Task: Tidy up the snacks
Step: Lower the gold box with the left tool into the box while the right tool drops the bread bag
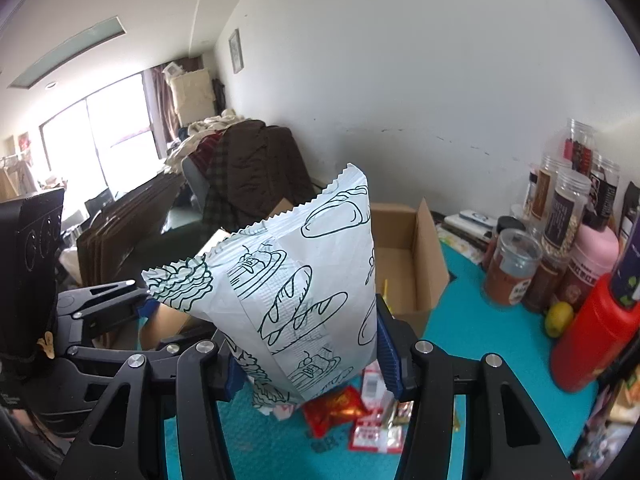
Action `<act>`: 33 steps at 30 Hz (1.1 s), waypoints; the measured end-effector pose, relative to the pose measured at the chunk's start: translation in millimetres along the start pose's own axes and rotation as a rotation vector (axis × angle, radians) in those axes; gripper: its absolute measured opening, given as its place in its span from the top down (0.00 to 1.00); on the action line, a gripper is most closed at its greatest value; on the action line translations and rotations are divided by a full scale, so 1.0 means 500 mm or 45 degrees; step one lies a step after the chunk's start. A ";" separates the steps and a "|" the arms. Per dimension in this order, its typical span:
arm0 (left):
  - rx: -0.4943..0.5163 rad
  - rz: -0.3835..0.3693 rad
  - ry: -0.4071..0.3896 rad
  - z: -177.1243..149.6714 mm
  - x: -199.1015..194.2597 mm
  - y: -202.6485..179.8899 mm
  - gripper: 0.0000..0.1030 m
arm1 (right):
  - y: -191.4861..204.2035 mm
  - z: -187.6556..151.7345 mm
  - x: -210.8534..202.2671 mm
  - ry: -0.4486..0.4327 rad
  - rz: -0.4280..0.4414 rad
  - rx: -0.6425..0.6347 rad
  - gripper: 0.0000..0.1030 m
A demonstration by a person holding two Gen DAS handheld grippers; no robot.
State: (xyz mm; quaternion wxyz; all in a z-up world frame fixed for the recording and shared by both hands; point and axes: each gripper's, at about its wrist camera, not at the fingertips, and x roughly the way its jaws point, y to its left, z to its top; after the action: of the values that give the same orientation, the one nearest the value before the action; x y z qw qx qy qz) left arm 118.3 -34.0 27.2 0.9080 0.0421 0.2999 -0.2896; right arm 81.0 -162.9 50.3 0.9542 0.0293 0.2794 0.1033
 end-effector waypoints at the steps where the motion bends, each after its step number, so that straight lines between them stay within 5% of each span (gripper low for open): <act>1: 0.001 0.006 -0.002 0.006 0.006 0.004 0.57 | -0.006 0.008 0.009 0.001 -0.006 -0.003 0.49; 13: -0.077 0.138 -0.021 0.074 0.107 0.092 0.57 | -0.058 0.069 0.119 -0.009 0.023 0.013 0.49; 33: -0.122 0.279 0.147 0.086 0.282 0.150 0.57 | -0.136 0.067 0.322 0.129 0.021 0.102 0.49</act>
State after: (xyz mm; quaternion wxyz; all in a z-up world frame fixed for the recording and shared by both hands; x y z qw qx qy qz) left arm 273.9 -53.0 -25.2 0.9164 0.0476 0.3586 -0.1711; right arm 243.6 -194.8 -13.9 0.9359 0.0647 0.3311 0.1011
